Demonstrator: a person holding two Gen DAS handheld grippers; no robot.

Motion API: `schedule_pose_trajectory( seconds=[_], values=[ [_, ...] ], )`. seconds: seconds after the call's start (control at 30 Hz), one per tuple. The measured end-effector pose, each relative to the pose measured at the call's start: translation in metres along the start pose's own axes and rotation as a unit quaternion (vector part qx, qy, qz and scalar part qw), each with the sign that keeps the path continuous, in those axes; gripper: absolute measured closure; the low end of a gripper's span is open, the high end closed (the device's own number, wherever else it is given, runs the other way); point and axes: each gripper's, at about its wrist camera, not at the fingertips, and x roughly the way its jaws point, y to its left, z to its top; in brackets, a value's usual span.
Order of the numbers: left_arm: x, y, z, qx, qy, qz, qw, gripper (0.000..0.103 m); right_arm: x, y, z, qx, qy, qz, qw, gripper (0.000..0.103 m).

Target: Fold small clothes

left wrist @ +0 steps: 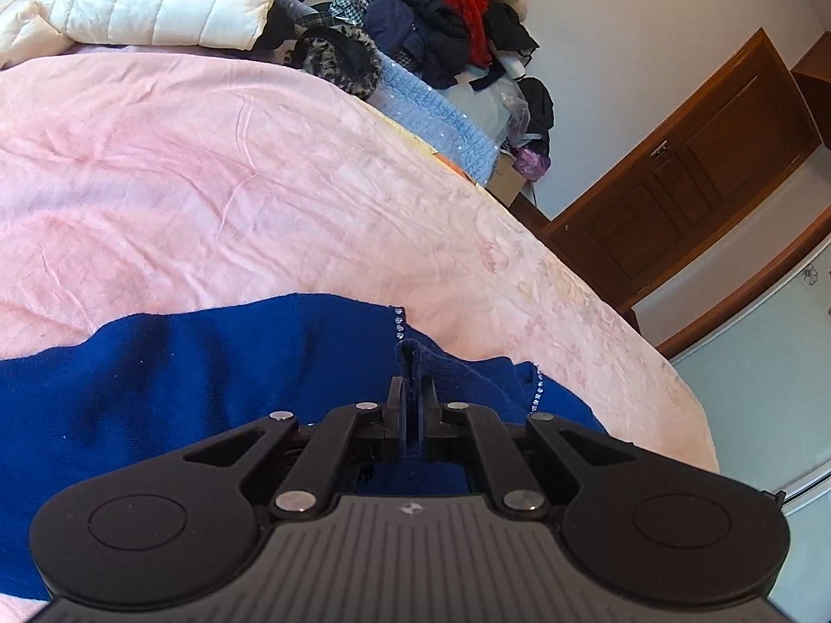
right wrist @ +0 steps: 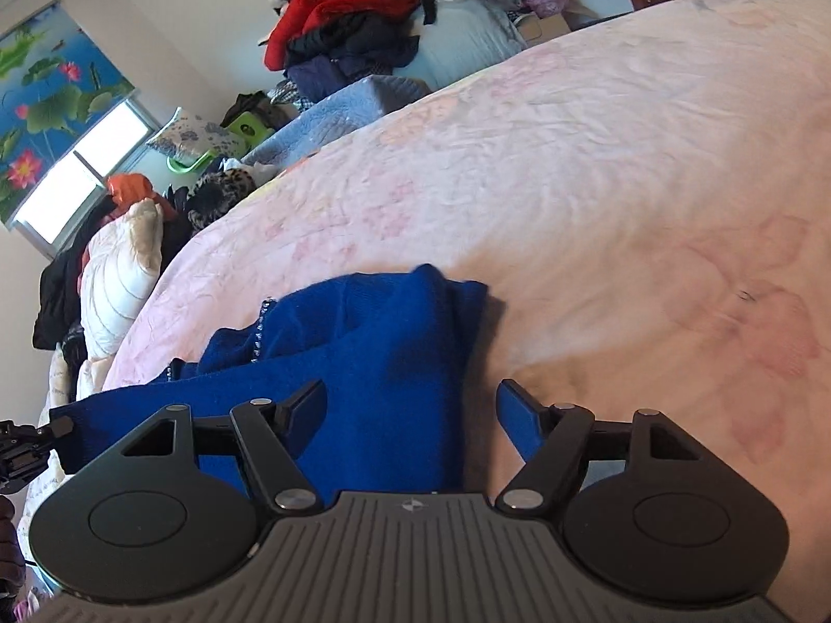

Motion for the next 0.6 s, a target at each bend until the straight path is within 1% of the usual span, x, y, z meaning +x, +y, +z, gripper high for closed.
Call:
schedule_pose_trajectory(
  seconds=[0.03, 0.1, 0.13, 0.2, 0.27, 0.33, 0.43, 0.5, 0.57, 0.6],
  values=[
    [0.000, 0.004, 0.001, -0.006, 0.000, -0.002, 1.0000, 0.099, 0.003, 0.005, 0.000, -0.009, 0.003, -0.005, 1.000, 0.032],
    [-0.006, 0.012, 0.004, -0.014, -0.010, -0.003, 0.9999, 0.099, 0.006, 0.012, 0.001, -0.021, 0.011, -0.009, 1.000, 0.027],
    [-0.010, 0.017, 0.006, -0.018, -0.015, -0.001, 0.9997, 0.099, 0.006, 0.011, 0.003, -0.016, 0.017, 0.001, 1.000, 0.024],
    [-0.018, 0.028, 0.011, -0.027, -0.026, 0.008, 0.9993, 0.099, 0.001, 0.008, 0.004, 0.002, 0.018, 0.027, 0.999, 0.025],
    [-0.015, 0.037, 0.012, -0.031, -0.014, 0.022, 0.9992, 0.099, -0.001, 0.005, 0.004, 0.010, 0.020, 0.038, 0.999, 0.025],
    [-0.007, 0.044, 0.009, -0.035, 0.003, 0.035, 0.9988, 0.099, 0.003, 0.005, 0.003, 0.014, 0.024, 0.036, 0.999, 0.025],
    [0.001, 0.051, 0.001, -0.043, 0.012, 0.040, 0.9982, 0.099, 0.010, 0.009, 0.004, 0.017, 0.021, 0.039, 0.999, 0.025],
    [0.004, 0.054, -0.001, -0.047, 0.016, 0.041, 0.9979, 0.099, 0.015, 0.007, 0.006, 0.034, 0.020, 0.053, 0.998, 0.026],
    [0.006, 0.056, 0.000, -0.049, 0.018, 0.046, 0.9976, 0.099, 0.019, 0.004, 0.008, 0.048, 0.013, 0.057, 0.997, 0.035],
    [0.007, 0.057, 0.000, -0.050, 0.019, 0.048, 0.9974, 0.099, 0.021, -0.001, 0.010, 0.065, 0.012, 0.063, 0.996, 0.035]
  ],
)
